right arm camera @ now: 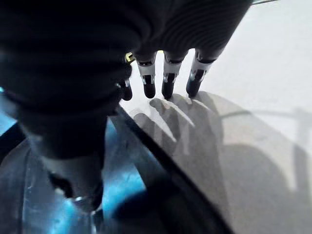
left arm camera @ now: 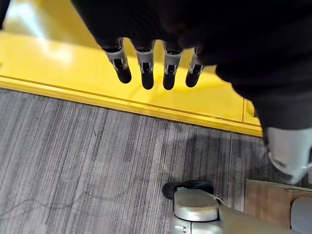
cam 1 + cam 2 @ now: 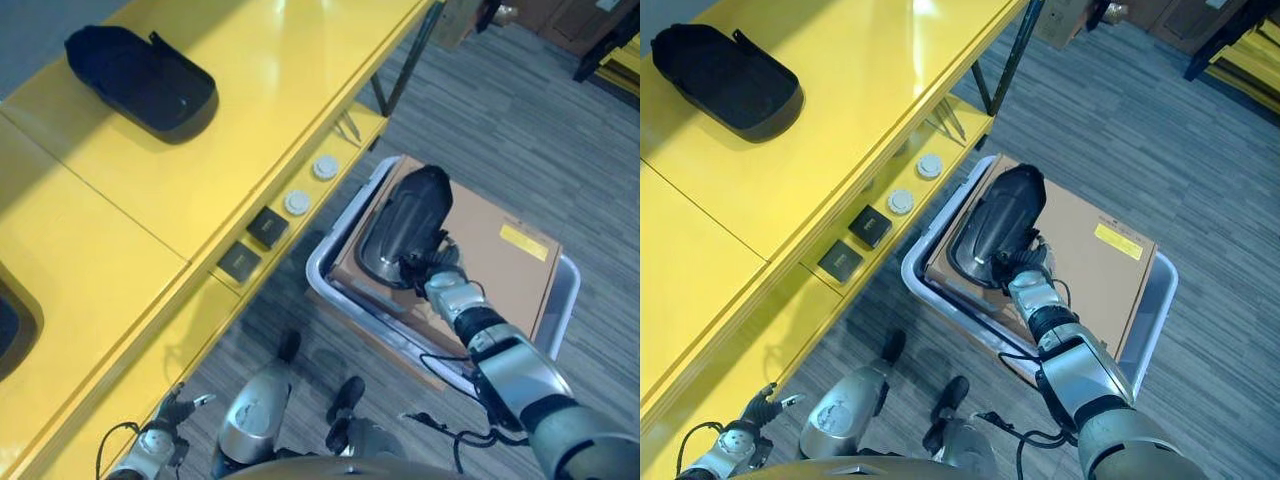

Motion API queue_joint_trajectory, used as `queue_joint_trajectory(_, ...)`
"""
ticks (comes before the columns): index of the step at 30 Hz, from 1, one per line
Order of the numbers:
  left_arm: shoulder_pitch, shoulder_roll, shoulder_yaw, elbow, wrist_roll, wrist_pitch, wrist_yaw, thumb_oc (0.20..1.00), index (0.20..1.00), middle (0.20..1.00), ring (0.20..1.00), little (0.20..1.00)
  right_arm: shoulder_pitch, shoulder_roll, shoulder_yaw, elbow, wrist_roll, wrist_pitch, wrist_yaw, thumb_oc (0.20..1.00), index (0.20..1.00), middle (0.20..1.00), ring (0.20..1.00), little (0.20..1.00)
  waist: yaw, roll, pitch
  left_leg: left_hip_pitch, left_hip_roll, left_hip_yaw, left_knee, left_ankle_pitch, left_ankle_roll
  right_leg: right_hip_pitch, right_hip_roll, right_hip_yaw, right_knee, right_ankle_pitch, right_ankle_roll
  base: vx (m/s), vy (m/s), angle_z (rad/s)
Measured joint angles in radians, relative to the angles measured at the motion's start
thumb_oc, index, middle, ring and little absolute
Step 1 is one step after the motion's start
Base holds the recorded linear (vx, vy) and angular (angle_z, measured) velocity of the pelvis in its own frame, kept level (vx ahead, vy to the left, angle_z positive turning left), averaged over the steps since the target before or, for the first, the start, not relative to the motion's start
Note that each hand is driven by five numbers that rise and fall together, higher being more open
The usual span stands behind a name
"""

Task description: Move parts from the plastic box to the shelf.

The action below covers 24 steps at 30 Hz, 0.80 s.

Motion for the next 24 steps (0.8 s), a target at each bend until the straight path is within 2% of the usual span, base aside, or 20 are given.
queue_joint_trajectory(3,-0.005,0.019,-0.001,-0.022,-0.007,0.001,0.000,1.000,1.000,1.000,1.000,1.000,0.000,-0.029,0.007,0.005,-0.003,-0.014,0.002,0.200,0.200,0.200,0.200,0.200,0.002,-0.015,0.011,-0.002,0.002,-0.004,0.002,0.000,0.000,-0.001,0.002,-0.002,0.002,0.000,0.000,-0.03,-0.054,0.02)
queue_joint_trajectory(15,-0.020,0.039,-0.002,-0.055,-0.006,0.003,0.001,1.000,1.000,1.000,1.000,1.000,0.005,-0.050,0.007,-0.004,0.004,-0.006,0.006,0.200,0.200,0.200,0.200,0.200,0.004,-0.017,0.010,0.008,0.005,0.005,0.001,0.001,-0.002,0.011,0.008,-0.002,-0.011,0.006,-0.008,0.00,-0.033,0.00)
queue_joint_trajectory(19,-0.027,0.043,0.005,-0.084,-0.015,-0.011,-0.008,1.000,1.000,1.000,1.000,1.000,0.037,-0.043,0.001,-0.011,0.027,-0.003,0.029,0.200,0.200,0.200,0.200,0.200,-0.001,-0.017,0.010,0.043,0.008,0.006,-0.001,-0.006,-0.010,0.052,0.012,-0.001,-0.027,0.007,-0.010,0.02,-0.055,-0.01)
queue_joint_trajectory(21,-0.030,0.046,0.006,-0.112,-0.038,-0.024,-0.021,1.000,1.000,1.000,1.000,1.000,0.051,-0.042,-0.002,-0.015,0.042,-0.014,0.027,0.200,0.200,0.200,0.200,0.200,-0.004,-0.018,0.009,0.044,0.011,0.006,-0.001,-0.007,-0.011,0.053,0.014,0.000,-0.027,0.008,-0.011,0.05,-0.064,0.00)
queue_joint_trajectory(24,-0.016,0.073,0.047,-0.301,-0.115,-0.028,-0.073,1.000,1.000,1.000,1.000,1.000,0.146,-0.046,-0.042,-0.140,0.063,-0.011,0.023,0.200,0.200,0.200,0.200,0.200,-0.008,-0.019,0.002,0.082,0.013,0.010,-0.015,-0.009,-0.009,0.082,0.013,0.007,-0.027,0.007,-0.011,0.06,-0.054,-0.04)
